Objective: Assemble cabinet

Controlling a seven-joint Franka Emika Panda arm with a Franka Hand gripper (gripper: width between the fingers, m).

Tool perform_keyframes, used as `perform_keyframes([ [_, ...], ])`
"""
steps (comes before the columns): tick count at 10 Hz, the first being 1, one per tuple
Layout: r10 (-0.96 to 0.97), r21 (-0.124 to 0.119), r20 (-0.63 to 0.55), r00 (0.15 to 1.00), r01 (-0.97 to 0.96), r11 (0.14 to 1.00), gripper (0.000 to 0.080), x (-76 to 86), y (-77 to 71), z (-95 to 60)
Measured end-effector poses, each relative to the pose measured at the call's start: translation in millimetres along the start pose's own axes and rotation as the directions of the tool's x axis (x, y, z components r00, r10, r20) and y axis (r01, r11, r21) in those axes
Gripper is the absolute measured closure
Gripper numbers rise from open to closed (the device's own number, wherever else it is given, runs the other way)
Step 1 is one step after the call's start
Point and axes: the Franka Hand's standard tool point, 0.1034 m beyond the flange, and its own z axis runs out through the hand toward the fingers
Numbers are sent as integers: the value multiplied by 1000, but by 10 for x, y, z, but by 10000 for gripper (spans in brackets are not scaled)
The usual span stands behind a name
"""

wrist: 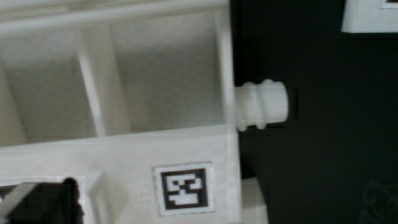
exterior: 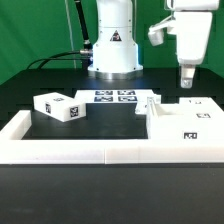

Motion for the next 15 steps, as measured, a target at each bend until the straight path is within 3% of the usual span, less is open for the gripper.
perform_keyframes([
  [1,16,-7,12,1000,-16,1000,2,-131,-218,-78],
  [2,20,-7,18,1000,-20,1000,2,-269,-470,-63],
  [6,28,10,-2,1000,-28,1000,2,-485,-1009,237],
  [8,41,22,-24,999,-40,999,2,-465,-1110,420],
  [11,39,28,-22,999,-39,999,2,-468,-1121,438],
  [15,33,54,-39,999,-31,998,2,-583,-1217,668],
])
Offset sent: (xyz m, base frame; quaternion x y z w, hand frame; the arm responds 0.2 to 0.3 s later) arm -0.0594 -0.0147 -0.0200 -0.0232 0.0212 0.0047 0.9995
